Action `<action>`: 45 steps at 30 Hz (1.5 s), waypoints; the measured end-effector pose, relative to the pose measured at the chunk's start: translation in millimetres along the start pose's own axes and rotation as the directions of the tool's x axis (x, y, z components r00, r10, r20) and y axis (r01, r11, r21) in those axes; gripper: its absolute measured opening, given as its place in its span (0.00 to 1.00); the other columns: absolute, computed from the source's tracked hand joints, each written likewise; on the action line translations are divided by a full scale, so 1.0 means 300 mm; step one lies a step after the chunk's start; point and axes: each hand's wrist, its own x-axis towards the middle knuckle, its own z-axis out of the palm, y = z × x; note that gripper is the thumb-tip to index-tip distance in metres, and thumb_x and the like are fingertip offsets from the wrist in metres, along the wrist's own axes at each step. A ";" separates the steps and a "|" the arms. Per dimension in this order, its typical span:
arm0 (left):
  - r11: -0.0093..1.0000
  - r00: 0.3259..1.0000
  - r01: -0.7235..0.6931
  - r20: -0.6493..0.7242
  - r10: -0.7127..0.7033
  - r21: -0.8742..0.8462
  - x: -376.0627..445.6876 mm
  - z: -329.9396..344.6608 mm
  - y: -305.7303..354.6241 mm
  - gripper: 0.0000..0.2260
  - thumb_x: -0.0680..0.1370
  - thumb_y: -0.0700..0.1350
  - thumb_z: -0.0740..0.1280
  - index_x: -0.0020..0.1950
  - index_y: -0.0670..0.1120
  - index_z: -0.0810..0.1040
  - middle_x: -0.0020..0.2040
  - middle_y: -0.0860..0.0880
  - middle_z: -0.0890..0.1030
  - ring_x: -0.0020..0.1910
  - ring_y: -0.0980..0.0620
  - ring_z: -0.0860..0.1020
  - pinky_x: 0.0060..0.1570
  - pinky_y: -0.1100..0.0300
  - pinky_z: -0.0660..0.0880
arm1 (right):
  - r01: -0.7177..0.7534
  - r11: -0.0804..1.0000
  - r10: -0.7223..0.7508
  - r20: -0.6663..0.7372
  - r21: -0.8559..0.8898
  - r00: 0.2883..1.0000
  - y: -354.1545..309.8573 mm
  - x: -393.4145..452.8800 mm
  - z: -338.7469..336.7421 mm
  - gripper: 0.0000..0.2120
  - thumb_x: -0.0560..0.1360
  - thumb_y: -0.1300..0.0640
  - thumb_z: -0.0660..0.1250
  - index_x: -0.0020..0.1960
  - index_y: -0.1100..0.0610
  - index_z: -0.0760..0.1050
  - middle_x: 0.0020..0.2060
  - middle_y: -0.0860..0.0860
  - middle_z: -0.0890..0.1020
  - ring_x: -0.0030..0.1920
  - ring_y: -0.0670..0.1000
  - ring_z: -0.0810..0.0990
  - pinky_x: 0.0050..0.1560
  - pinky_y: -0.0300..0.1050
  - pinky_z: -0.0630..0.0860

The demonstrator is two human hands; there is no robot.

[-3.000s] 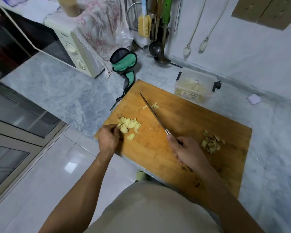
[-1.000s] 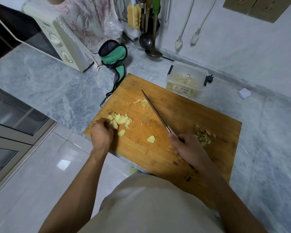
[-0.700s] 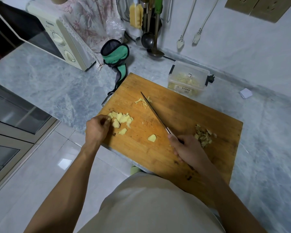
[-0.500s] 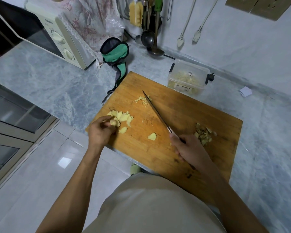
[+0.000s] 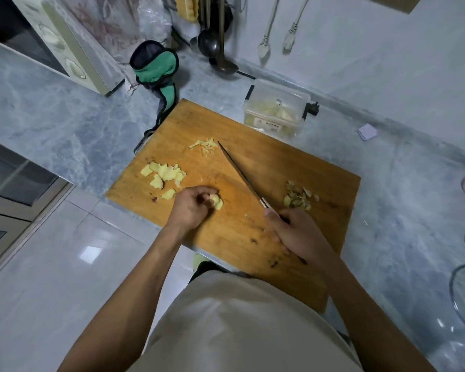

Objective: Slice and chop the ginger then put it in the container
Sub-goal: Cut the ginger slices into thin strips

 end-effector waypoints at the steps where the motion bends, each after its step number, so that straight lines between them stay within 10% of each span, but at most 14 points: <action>1: 1.000 1.000 -0.002 -0.002 0.002 0.018 -0.003 0.006 0.006 0.11 0.77 0.35 0.70 0.56 0.47 0.85 0.54 0.53 0.83 0.54 0.56 0.79 0.56 0.74 0.68 | -0.003 1.000 0.003 0.000 0.001 1.000 0.012 0.000 -0.007 0.25 0.81 0.39 0.60 0.36 0.57 0.74 0.26 0.52 0.75 0.25 0.49 0.74 0.33 0.47 0.73; 12: 0.941 1.000 0.022 -0.008 -0.021 0.336 -0.008 0.030 0.048 0.07 0.74 0.45 0.74 0.52 0.48 0.86 0.52 0.50 0.85 0.52 0.51 0.81 0.55 0.64 0.74 | -0.004 0.998 0.002 0.029 0.071 1.000 0.069 -0.006 -0.042 0.24 0.81 0.40 0.63 0.39 0.59 0.75 0.28 0.53 0.76 0.26 0.50 0.75 0.30 0.46 0.72; 16: 0.963 0.962 0.236 -0.175 -0.212 0.129 -0.035 0.080 0.071 0.05 0.71 0.47 0.78 0.42 0.47 0.86 0.40 0.50 0.84 0.37 0.58 0.78 0.38 0.65 0.72 | 0.004 0.995 -0.007 0.030 0.096 1.000 0.088 -0.029 -0.054 0.22 0.81 0.41 0.63 0.36 0.56 0.72 0.26 0.51 0.75 0.25 0.49 0.73 0.30 0.45 0.71; 24: 0.925 0.876 0.265 -0.334 -0.349 -0.273 -0.094 0.192 0.044 0.06 0.70 0.47 0.79 0.37 0.47 0.84 0.39 0.49 0.85 0.40 0.45 0.83 0.50 0.50 0.81 | -0.043 0.986 0.026 0.109 0.163 0.994 0.088 -0.031 -0.026 0.23 0.82 0.39 0.59 0.41 0.57 0.76 0.28 0.50 0.75 0.25 0.46 0.71 0.28 0.43 0.69; 32: 0.913 0.931 -0.221 -0.205 0.303 0.342 -0.141 0.139 -0.035 0.13 0.76 0.35 0.69 0.58 0.46 0.84 0.56 0.47 0.82 0.52 0.52 0.79 0.57 0.76 0.66 | -0.031 0.994 0.012 0.171 0.109 0.985 0.087 -0.029 -0.002 0.24 0.83 0.40 0.57 0.41 0.57 0.76 0.29 0.51 0.76 0.24 0.46 0.71 0.28 0.44 0.69; 45: 0.905 0.925 -0.155 -0.263 0.274 0.397 -0.139 0.208 -0.016 0.09 0.79 0.40 0.68 0.56 0.41 0.83 0.54 0.42 0.82 0.50 0.43 0.80 0.54 0.60 0.73 | -0.063 0.995 0.044 0.223 0.081 0.974 0.069 -0.019 -0.015 0.24 0.83 0.39 0.56 0.41 0.56 0.75 0.28 0.50 0.75 0.22 0.44 0.70 0.26 0.40 0.67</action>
